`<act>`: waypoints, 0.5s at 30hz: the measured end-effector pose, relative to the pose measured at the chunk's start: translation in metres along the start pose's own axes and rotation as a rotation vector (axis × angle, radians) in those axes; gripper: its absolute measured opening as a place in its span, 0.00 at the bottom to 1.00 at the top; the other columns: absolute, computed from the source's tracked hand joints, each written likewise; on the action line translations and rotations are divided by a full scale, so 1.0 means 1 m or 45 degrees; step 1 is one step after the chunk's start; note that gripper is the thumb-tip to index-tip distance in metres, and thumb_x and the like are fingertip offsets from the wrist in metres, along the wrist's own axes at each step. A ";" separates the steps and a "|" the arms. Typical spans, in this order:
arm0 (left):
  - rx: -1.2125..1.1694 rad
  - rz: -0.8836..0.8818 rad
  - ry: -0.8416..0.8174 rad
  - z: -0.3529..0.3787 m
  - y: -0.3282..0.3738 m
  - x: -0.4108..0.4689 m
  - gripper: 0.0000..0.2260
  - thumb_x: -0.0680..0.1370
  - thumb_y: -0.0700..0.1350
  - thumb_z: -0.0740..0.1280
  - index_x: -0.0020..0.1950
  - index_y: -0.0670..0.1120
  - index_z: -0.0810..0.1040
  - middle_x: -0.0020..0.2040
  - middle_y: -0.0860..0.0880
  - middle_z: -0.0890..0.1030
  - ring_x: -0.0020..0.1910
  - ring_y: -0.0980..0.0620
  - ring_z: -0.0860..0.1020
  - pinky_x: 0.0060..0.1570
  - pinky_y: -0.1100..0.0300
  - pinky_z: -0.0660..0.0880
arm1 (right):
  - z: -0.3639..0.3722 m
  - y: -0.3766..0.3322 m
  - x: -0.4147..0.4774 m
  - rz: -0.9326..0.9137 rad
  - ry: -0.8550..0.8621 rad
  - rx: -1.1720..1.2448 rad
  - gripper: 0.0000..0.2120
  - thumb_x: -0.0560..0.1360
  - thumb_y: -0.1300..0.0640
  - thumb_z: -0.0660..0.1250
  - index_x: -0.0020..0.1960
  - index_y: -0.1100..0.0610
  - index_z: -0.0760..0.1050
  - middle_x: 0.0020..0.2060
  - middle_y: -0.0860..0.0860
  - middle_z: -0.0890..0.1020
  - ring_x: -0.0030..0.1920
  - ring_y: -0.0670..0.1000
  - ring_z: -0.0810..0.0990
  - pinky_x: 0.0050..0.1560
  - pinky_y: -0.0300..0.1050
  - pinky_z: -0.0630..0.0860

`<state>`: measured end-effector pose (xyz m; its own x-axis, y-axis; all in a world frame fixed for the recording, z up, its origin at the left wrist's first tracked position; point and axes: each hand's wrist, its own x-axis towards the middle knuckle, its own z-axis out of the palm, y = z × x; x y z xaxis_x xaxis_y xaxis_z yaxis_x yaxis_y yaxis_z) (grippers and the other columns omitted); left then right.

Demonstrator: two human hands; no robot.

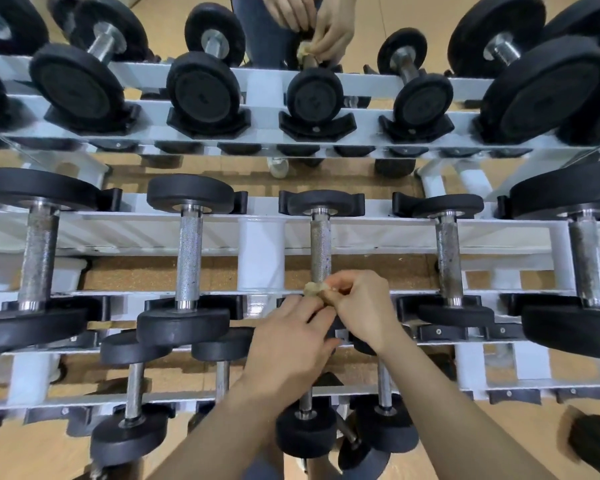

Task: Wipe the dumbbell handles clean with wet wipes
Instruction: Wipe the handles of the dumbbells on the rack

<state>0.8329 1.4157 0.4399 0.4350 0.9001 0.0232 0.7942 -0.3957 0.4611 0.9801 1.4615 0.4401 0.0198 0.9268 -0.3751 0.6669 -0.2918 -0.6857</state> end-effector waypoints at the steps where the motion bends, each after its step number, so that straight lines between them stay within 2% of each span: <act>1: 0.073 -0.031 -0.060 -0.002 0.008 0.006 0.15 0.64 0.53 0.76 0.49 0.51 0.82 0.47 0.52 0.80 0.44 0.50 0.77 0.34 0.58 0.76 | -0.005 0.003 0.002 0.048 -0.045 0.073 0.02 0.72 0.59 0.73 0.41 0.56 0.85 0.36 0.48 0.85 0.40 0.47 0.82 0.47 0.46 0.79; 3: 0.229 -0.078 -0.212 -0.008 0.019 0.016 0.19 0.60 0.51 0.81 0.48 0.51 0.81 0.46 0.51 0.79 0.44 0.49 0.77 0.28 0.58 0.72 | -0.012 0.002 0.008 0.090 -0.059 0.216 0.01 0.72 0.62 0.73 0.42 0.58 0.84 0.37 0.48 0.85 0.40 0.48 0.82 0.46 0.45 0.79; 5: 0.284 -0.139 -0.258 -0.009 0.020 0.016 0.20 0.67 0.47 0.77 0.56 0.50 0.76 0.52 0.49 0.75 0.51 0.46 0.75 0.31 0.57 0.68 | -0.014 -0.004 0.023 0.074 0.102 0.315 0.01 0.72 0.62 0.72 0.42 0.59 0.80 0.37 0.49 0.82 0.39 0.47 0.79 0.43 0.40 0.75; 6: 0.292 -0.172 -0.237 -0.010 0.018 0.012 0.20 0.67 0.45 0.77 0.56 0.49 0.75 0.51 0.48 0.74 0.50 0.46 0.75 0.29 0.57 0.66 | -0.014 -0.010 0.032 0.055 0.189 0.329 0.02 0.73 0.62 0.71 0.42 0.59 0.79 0.37 0.49 0.81 0.39 0.46 0.77 0.43 0.38 0.73; 7: 0.297 -0.176 -0.221 -0.010 0.014 0.007 0.22 0.62 0.43 0.79 0.53 0.49 0.76 0.48 0.47 0.74 0.45 0.46 0.76 0.25 0.58 0.64 | -0.012 -0.017 0.040 0.034 0.235 0.340 0.02 0.73 0.61 0.71 0.43 0.59 0.79 0.38 0.49 0.80 0.39 0.45 0.77 0.42 0.36 0.72; 10: 0.311 -0.170 -0.170 -0.008 -0.003 -0.008 0.28 0.50 0.38 0.80 0.48 0.47 0.79 0.39 0.46 0.73 0.34 0.47 0.75 0.18 0.62 0.62 | 0.005 -0.025 0.036 -0.017 0.176 0.287 0.02 0.75 0.60 0.70 0.45 0.56 0.81 0.40 0.48 0.81 0.39 0.43 0.77 0.43 0.37 0.72; 13: 0.298 -0.164 -0.142 -0.013 -0.010 -0.015 0.31 0.48 0.36 0.79 0.50 0.46 0.80 0.38 0.46 0.73 0.30 0.48 0.75 0.17 0.62 0.62 | 0.013 -0.011 0.001 -0.100 -0.009 0.032 0.04 0.75 0.59 0.70 0.46 0.52 0.83 0.41 0.45 0.82 0.41 0.43 0.78 0.45 0.40 0.75; 15: 0.282 -0.168 -0.140 -0.013 -0.011 -0.015 0.31 0.48 0.36 0.79 0.50 0.46 0.79 0.38 0.47 0.73 0.29 0.48 0.75 0.17 0.62 0.60 | 0.012 -0.007 -0.004 -0.066 -0.078 0.101 0.04 0.74 0.59 0.71 0.47 0.52 0.83 0.42 0.46 0.83 0.44 0.45 0.80 0.49 0.44 0.78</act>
<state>0.8123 1.4088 0.4465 0.3553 0.9262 -0.1260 0.9153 -0.3174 0.2480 0.9662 1.4567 0.4387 -0.0606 0.9257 -0.3735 0.6047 -0.2637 -0.7515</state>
